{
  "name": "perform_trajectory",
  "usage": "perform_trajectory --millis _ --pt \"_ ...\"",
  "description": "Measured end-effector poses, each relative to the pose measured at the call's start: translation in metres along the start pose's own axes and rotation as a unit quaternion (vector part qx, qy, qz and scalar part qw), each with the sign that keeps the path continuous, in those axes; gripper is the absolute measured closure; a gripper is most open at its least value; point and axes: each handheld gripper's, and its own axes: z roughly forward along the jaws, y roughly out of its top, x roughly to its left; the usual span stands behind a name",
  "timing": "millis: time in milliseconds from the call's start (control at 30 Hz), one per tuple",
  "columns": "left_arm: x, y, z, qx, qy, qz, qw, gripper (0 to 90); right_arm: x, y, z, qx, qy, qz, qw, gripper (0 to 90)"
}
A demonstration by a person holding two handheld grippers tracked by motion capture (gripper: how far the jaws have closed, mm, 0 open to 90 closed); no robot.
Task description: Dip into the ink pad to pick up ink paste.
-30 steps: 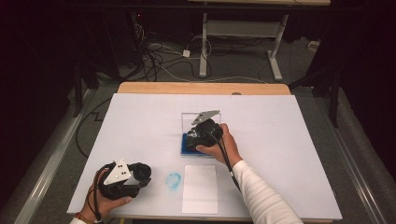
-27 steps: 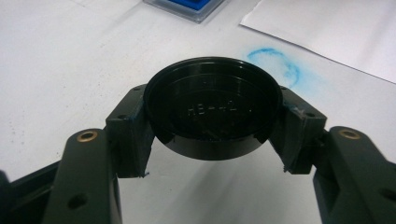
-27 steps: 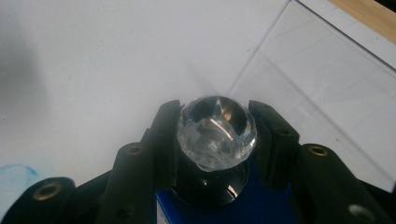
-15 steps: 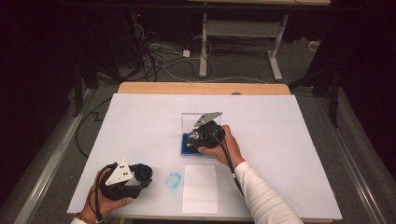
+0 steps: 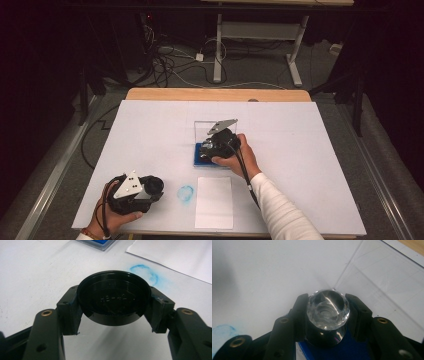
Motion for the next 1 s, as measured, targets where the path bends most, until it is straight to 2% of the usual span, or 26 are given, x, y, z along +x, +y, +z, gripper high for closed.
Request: perform_trajectory --millis 1000 --pt "0.0000 0.0000 -0.0004 0.000 -0.001 0.001 1.0000 36.6 0.0014 -0.0005 -0.0008 0.007 -0.001 -0.007 1.0000 56.9"
